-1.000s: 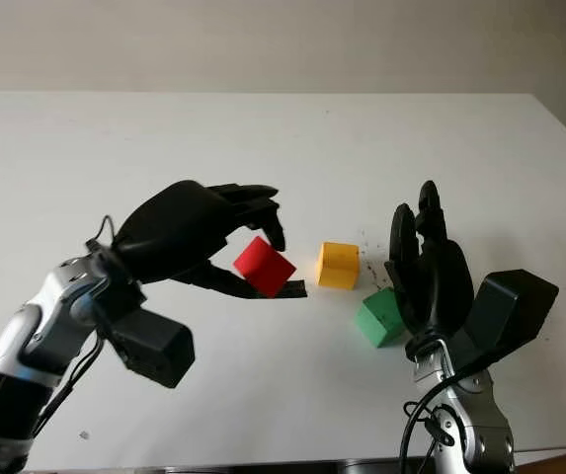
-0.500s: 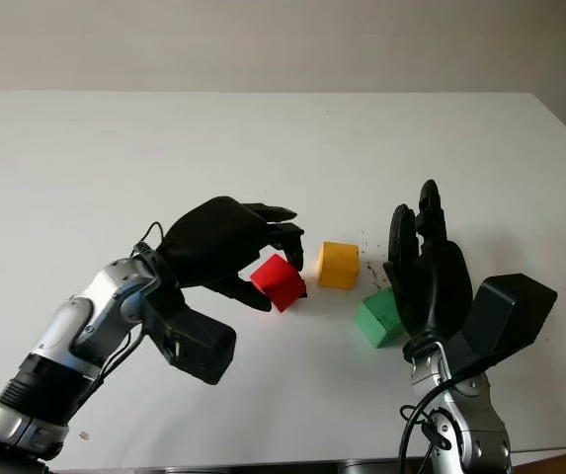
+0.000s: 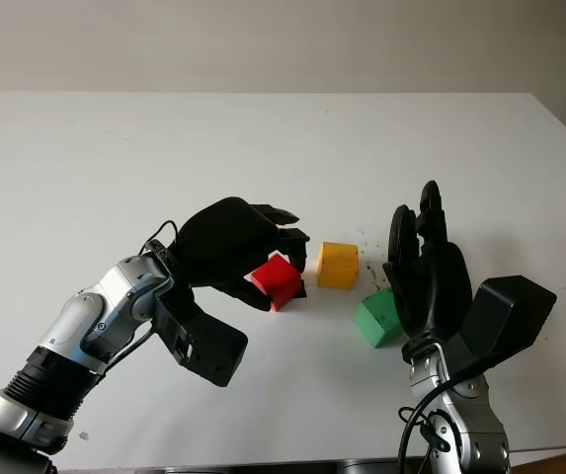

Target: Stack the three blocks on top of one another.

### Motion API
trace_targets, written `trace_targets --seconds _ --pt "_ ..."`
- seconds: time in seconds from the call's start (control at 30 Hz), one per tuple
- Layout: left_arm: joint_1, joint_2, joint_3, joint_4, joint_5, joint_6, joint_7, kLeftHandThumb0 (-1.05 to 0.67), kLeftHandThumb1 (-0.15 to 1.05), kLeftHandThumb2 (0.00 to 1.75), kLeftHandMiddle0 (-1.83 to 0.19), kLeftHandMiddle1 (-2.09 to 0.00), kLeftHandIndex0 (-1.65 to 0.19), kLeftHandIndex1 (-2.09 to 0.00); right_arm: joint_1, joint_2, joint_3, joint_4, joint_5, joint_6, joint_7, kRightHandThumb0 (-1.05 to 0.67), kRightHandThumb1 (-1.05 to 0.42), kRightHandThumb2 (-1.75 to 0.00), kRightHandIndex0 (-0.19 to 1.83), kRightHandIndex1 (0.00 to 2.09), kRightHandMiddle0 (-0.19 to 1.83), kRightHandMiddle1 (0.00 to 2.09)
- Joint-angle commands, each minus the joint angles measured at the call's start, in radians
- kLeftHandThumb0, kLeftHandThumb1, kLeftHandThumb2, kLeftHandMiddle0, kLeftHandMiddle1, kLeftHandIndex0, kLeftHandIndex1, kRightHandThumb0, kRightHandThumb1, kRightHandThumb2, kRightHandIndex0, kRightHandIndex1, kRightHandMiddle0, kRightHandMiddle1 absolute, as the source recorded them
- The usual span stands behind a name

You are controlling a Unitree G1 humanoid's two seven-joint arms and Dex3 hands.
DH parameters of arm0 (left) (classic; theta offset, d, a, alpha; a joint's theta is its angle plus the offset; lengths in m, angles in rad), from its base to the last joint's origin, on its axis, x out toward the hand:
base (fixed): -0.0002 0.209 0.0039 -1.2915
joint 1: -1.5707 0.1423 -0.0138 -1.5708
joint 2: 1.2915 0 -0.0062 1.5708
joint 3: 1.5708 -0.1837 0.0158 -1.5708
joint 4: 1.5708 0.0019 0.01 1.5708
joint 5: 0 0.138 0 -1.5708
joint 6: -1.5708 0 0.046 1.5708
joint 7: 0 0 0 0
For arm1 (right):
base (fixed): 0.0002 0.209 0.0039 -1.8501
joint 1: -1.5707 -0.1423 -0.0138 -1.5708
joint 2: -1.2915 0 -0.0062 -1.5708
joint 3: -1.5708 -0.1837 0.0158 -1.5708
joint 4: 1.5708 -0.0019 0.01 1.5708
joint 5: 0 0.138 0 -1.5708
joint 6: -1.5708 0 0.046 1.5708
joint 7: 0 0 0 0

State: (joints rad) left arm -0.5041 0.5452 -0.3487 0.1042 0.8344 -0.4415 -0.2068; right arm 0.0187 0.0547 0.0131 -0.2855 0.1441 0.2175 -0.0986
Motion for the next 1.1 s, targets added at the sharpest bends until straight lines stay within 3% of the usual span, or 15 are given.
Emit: trace_targets --seconds 0.0,0.07,0.23,0.33,0.5,0.6,0.73,0.9,1.07 --pt "0.000 0.004 -0.014 0.001 -0.007 -0.002 -0.013 -0.45 0.85 0.05 -0.18 -0.60 -0.60 -1.07 0.009 0.017 0.000 -0.017 0.003 0.003 0.001 -0.62 -1.05 -0.56 -0.19 0.05 -0.15 0.05" --pt "0.003 0.004 -0.013 0.003 -0.010 -0.008 -0.007 -0.46 0.85 0.05 -0.08 -0.79 -0.60 -1.10 0.007 0.013 0.002 -0.017 0.000 0.005 0.003 -0.62 -1.05 -0.56 -0.18 0.05 -0.15 0.05" --pt "0.007 0.006 -0.014 0.007 -0.011 -0.023 0.006 -0.51 0.86 0.06 -0.02 -0.82 -0.57 -1.10 0.007 0.012 0.000 -0.018 -0.001 0.004 0.006 -0.62 -1.05 -0.56 -0.18 0.05 -0.14 0.05" --pt "0.010 0.011 -0.014 0.004 -0.009 -0.030 0.009 -0.56 0.86 0.05 -0.09 -0.56 -0.53 -0.86 0.007 0.017 0.001 -0.020 -0.003 0.007 -0.001 -0.63 -1.05 -0.56 -0.18 0.06 -0.14 0.06" --pt "0.011 0.025 -0.020 -0.004 0.010 -0.040 0.006 -0.68 0.87 0.05 -0.07 -0.24 -0.28 -0.88 0.006 0.012 0.003 -0.017 -0.003 0.006 0.006 -0.62 -1.05 -0.56 -0.18 0.05 -0.15 0.05" --pt "0.012 0.033 -0.022 -0.010 0.022 -0.040 0.000 -0.73 0.86 0.05 -0.06 -0.10 -0.27 -0.58 0.007 0.013 0.001 -0.014 -0.001 0.003 0.009 -0.62 -1.05 -0.57 -0.18 0.05 -0.14 0.05" --pt "0.020 0.042 -0.021 -0.026 0.030 -0.033 -0.009 -0.75 0.86 0.05 -0.03 -0.05 -0.22 -0.27 0.004 0.015 -0.001 -0.015 -0.001 0.008 0.006 -0.63 -1.05 -0.56 -0.18 0.06 -0.14 0.05" --pt "0.032 0.061 -0.006 -0.052 0.007 -0.027 -0.043 -0.77 0.87 0.06 0.06 -0.02 -0.06 -0.12 0.008 0.013 -0.001 -0.017 0.001 -0.001 0.011 -0.61 -1.05 -0.56 -0.18 0.05 -0.14 0.05" --pt "0.064 0.059 0.045 -0.082 -0.122 0.012 -0.105 -0.80 0.88 0.06 0.16 -0.01 0.13 -0.02 0.008 0.020 -0.008 -0.023 0.007 0.003 0.001 -0.63 -1.05 -0.53 -0.17 0.06 -0.13 0.06"
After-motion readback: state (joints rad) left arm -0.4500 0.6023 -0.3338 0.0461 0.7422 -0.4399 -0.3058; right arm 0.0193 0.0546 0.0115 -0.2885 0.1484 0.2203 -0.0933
